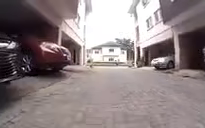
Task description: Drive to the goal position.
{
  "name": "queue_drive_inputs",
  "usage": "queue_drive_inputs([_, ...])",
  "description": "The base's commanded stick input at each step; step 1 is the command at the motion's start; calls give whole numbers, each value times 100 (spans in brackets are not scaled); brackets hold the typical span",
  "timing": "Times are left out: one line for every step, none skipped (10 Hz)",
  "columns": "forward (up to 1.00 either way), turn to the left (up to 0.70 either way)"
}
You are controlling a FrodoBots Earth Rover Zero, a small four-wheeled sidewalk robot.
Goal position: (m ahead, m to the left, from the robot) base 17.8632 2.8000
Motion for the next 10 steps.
queue_drive_inputs([70,0])
queue_drive_inputs([70,0])
queue_drive_inputs([70,0])
queue_drive_inputs([70,0])
queue_drive_inputs([70,0])
queue_drive_inputs([70,0])
queue_drive_inputs([70,0])
queue_drive_inputs([70,0])
queue_drive_inputs([70,0])
queue_drive_inputs([70,0])
